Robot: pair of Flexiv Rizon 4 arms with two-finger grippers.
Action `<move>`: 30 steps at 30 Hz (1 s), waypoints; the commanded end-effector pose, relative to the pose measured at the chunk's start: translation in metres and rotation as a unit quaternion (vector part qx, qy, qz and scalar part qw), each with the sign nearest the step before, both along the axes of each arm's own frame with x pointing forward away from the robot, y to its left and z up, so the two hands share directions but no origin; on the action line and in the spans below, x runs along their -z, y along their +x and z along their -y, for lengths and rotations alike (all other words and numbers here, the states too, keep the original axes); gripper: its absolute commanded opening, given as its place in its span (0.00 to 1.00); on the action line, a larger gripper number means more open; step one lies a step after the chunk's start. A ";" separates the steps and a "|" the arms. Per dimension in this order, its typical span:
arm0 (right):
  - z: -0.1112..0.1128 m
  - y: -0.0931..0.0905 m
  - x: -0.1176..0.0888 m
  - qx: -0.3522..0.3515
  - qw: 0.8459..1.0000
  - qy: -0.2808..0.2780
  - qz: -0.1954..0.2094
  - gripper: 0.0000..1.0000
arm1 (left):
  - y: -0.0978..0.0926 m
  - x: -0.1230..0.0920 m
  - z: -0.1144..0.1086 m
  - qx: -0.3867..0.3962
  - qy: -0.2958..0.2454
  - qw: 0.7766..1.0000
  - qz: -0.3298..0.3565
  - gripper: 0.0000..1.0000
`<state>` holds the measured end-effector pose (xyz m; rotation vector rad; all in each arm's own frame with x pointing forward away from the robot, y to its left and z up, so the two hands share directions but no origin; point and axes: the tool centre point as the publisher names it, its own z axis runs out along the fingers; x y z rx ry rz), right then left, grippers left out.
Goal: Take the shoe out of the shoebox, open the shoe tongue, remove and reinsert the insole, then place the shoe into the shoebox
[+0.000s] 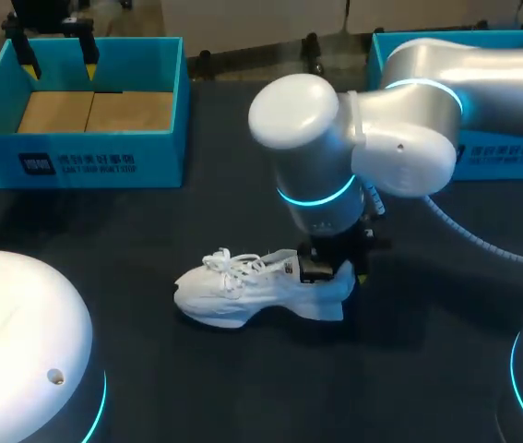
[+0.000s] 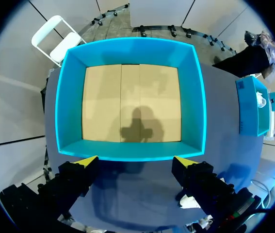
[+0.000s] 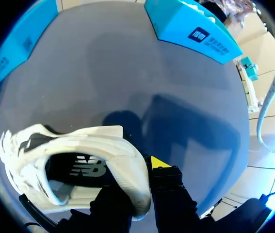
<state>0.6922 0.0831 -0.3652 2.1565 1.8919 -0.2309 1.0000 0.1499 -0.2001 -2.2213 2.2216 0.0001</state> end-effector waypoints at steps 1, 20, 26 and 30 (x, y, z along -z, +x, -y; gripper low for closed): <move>0.000 0.001 0.007 -0.007 1.000 -0.002 0.000 0.00 | 0.000 0.000 0.000 0.000 0.000 1.000 0.000 1.00; -0.004 -0.002 -0.014 -0.064 0.998 0.006 0.010 1.00 | 0.000 0.000 0.000 0.000 0.000 1.000 0.000 1.00; -0.006 0.000 -0.044 -0.147 0.988 0.027 0.025 1.00 | 0.000 0.000 0.000 0.000 0.000 1.000 0.000 1.00; -0.011 0.005 -0.058 -0.221 0.974 0.045 0.023 1.00 | 0.000 0.000 0.000 0.000 0.000 1.000 0.000 1.00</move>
